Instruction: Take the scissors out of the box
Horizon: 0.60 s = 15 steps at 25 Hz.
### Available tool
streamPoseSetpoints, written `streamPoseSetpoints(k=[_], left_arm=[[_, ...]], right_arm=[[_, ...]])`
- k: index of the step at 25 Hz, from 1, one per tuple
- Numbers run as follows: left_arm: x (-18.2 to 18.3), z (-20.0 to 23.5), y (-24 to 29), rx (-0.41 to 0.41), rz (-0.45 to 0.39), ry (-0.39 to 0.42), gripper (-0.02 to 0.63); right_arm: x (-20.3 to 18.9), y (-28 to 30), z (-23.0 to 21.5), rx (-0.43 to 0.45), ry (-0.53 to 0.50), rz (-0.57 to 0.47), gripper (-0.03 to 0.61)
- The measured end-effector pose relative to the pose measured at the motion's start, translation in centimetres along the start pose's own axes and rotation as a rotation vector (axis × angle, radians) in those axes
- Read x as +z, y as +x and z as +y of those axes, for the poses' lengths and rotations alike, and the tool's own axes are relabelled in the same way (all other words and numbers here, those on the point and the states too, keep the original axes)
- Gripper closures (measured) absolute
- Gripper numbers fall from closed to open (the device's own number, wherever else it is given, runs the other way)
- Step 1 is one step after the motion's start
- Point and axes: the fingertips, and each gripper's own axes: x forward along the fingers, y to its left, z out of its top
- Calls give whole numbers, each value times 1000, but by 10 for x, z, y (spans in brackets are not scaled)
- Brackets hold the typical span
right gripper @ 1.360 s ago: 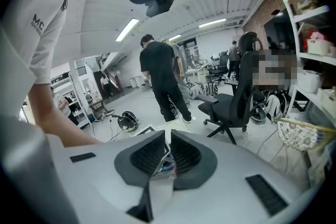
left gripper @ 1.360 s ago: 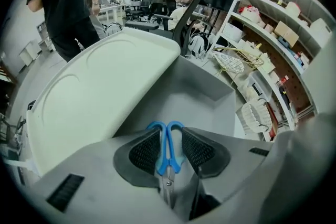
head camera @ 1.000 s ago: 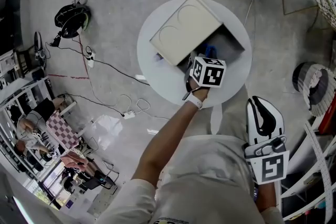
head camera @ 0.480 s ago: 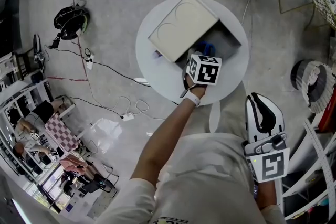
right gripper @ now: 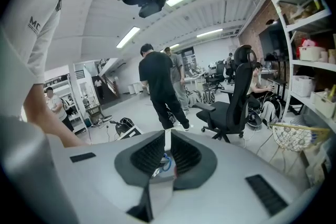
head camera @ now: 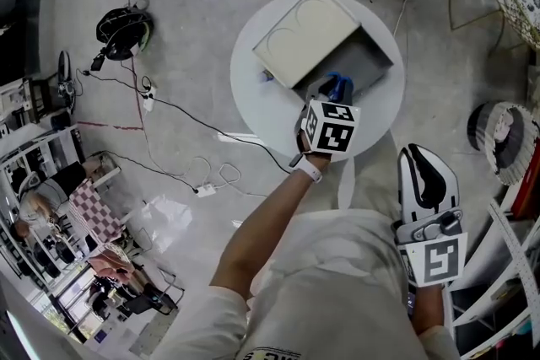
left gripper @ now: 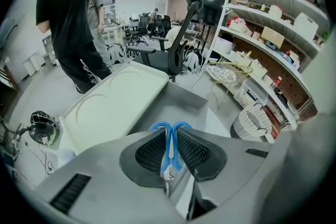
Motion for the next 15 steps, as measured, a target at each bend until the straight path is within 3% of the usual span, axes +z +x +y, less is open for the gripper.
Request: streamPoseSetpoints(k=[15], left_arm=[[32,-17,-124,-43,-274,8,545]], right_arm=[[17,-47,43,-50,-82,-91,505]])
